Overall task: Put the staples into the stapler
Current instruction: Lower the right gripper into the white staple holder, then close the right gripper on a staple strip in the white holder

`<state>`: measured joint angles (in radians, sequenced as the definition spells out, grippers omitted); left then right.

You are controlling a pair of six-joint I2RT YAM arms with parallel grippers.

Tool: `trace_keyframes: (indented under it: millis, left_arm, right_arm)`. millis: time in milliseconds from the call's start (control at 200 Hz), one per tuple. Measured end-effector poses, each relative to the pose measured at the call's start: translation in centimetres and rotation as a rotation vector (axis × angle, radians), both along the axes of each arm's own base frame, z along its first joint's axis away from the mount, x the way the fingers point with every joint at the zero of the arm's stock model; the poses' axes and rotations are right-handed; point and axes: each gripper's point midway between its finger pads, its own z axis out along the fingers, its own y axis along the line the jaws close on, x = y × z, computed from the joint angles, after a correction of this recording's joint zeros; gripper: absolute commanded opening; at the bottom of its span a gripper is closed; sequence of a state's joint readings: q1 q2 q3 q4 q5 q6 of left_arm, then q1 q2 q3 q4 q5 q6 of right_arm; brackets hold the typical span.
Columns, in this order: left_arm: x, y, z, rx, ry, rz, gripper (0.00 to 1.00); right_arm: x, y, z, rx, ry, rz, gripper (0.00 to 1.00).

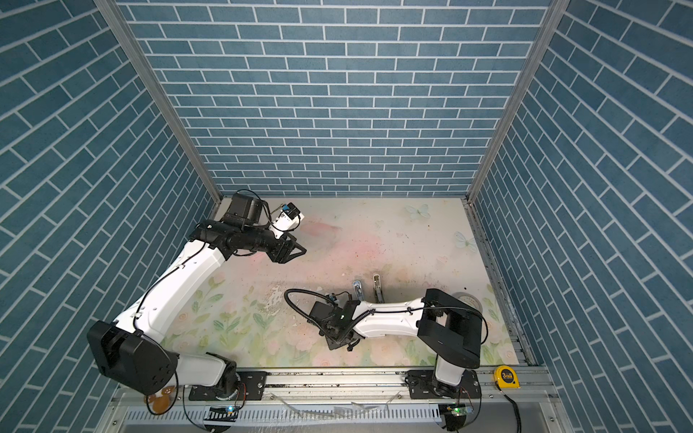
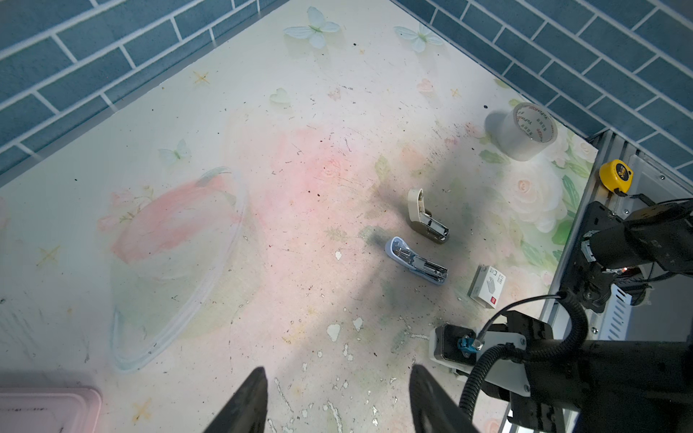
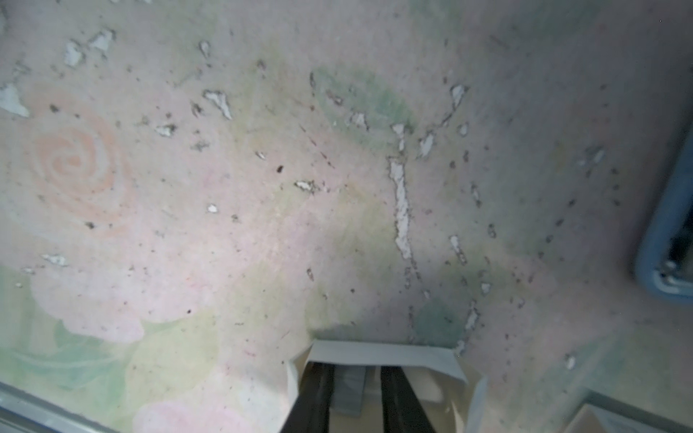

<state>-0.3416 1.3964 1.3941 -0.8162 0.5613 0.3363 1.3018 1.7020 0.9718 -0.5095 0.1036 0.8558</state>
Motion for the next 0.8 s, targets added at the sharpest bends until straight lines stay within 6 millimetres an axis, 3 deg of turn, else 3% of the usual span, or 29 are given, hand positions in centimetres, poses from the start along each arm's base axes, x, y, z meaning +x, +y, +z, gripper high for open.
trace_keyframes:
  millis: [275,800]
  left_arm:
    - [-0.01,0.00,-0.03,0.000,0.001,0.000,0.62]
    - [-0.02,0.01,-0.07,0.001,0.002,0.000,0.62]
  right_arm:
    - [0.31,-0.29,-0.05,-0.017,-0.023,-0.004,0.17]
    - [0.47,-0.33,-0.02,-0.023,-0.036,-0.005,0.25]
